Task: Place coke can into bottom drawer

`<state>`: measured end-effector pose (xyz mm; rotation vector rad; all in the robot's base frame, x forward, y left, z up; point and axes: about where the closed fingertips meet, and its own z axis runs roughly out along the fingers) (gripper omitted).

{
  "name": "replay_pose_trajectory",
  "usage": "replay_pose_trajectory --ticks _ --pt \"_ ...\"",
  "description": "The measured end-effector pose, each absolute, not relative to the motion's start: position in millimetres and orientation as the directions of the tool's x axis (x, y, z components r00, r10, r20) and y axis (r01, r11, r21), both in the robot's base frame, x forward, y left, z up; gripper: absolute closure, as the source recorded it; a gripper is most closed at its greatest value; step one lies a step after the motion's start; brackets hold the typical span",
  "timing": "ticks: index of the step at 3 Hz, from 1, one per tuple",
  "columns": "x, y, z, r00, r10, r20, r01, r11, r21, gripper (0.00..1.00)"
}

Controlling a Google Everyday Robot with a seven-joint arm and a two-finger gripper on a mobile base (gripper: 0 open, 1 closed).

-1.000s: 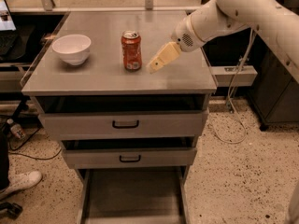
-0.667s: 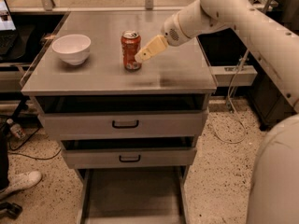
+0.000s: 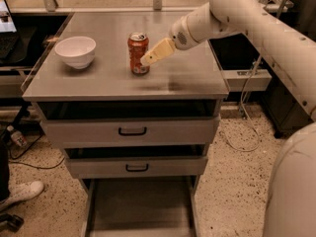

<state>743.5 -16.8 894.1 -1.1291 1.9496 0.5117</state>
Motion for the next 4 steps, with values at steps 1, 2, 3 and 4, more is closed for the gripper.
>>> replay_pose_trajectory --ticks 1,2,3,4 --pt "752.5 3.8 895.4 -0.257 -0.504 -0.825 -0.862 0.505 -0.040 0.00" --pt "756.2 17.8 896.6 -0.245 -0.491 -0.836 -0.872 0.489 -0.033 0.00" --pt "746.3 22.0 897.3 -0.239 -0.475 -0.847 -0.880 0.476 -0.018 0.00" --pt "732.5 18.0 891.7 -0.252 -0.456 -0.854 -0.880 0.475 0.006 0.00"
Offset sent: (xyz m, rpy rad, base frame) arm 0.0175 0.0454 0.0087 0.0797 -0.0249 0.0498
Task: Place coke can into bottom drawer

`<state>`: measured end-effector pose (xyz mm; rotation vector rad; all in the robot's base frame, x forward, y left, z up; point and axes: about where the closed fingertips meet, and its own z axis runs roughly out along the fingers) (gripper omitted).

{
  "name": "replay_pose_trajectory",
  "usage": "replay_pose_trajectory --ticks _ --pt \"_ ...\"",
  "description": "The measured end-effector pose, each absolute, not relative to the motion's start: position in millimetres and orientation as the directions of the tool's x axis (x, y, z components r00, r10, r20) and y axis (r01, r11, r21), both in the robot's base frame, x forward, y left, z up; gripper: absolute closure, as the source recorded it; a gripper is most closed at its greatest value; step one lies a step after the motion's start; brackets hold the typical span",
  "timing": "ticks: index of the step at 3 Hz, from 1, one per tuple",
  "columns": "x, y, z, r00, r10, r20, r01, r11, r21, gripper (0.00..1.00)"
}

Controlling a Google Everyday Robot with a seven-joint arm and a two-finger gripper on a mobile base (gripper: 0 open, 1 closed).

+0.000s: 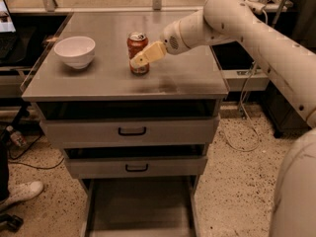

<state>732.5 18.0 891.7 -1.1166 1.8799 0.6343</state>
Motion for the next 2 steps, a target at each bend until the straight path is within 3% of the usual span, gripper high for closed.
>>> replay_pose_trajectory --ticks 2 --pt "732.0 17.7 890.3 -0.254 -0.456 -0.853 -0.880 0.475 0.008 0.42"
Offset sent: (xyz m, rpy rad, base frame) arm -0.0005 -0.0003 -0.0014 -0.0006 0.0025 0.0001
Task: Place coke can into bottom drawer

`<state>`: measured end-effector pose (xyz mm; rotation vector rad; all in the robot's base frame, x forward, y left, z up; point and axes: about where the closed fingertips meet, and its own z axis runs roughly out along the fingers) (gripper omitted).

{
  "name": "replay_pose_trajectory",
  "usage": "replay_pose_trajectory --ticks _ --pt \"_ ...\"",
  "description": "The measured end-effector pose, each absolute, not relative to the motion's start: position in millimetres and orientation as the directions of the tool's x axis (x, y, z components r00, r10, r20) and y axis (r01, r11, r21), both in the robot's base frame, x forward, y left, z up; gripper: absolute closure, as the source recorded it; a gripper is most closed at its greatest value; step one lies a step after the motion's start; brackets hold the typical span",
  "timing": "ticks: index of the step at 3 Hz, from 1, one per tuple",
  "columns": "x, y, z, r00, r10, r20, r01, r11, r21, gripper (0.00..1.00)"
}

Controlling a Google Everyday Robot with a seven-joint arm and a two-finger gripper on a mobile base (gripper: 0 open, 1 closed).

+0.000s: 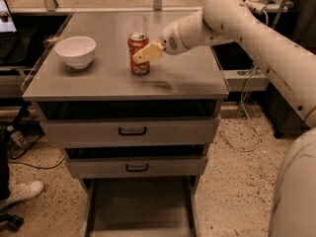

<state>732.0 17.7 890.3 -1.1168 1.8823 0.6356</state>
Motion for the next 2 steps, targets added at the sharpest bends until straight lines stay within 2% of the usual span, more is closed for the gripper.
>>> replay_pose_trajectory --ticks 2 --pt "732.0 17.8 890.2 -0.254 -0.456 -0.853 -0.880 0.475 0.008 0.89"
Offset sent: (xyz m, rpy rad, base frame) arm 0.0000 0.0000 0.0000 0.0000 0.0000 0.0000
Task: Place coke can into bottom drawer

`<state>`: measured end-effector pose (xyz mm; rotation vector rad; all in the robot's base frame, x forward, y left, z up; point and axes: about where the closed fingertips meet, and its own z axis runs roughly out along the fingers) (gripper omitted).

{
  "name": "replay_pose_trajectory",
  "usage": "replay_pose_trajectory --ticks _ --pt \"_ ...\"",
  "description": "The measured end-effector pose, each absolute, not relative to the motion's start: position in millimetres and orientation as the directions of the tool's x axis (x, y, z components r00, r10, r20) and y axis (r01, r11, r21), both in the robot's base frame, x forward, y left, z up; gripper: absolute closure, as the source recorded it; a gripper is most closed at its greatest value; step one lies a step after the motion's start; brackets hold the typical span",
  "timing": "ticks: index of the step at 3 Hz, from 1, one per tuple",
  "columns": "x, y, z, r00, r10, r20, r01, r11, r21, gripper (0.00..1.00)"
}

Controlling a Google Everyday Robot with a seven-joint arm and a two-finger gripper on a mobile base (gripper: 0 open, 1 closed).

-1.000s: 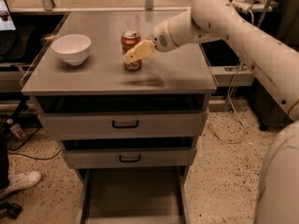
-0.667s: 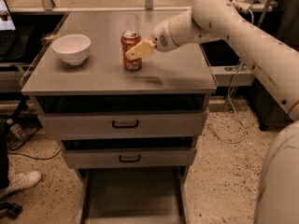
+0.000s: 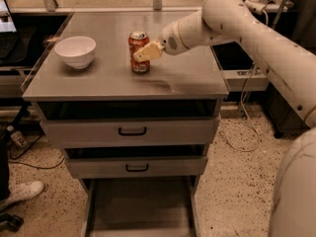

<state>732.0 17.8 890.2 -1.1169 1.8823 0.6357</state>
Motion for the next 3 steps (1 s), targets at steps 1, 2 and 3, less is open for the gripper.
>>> replay_pose_trajectory --ticks 1,2,3 --pt "732.0 17.8 890.2 -0.254 -0.456 -0.853 -0.880 0.475 0.008 1.00" --pt "731.9 17.8 890.3 -0.254 -0.456 -0.853 -0.880 0.475 0.008 1.00" --pt "723.2 12.7 896.2 -0.256 -0.449 -0.856 -0.869 0.494 0.000 1.00"
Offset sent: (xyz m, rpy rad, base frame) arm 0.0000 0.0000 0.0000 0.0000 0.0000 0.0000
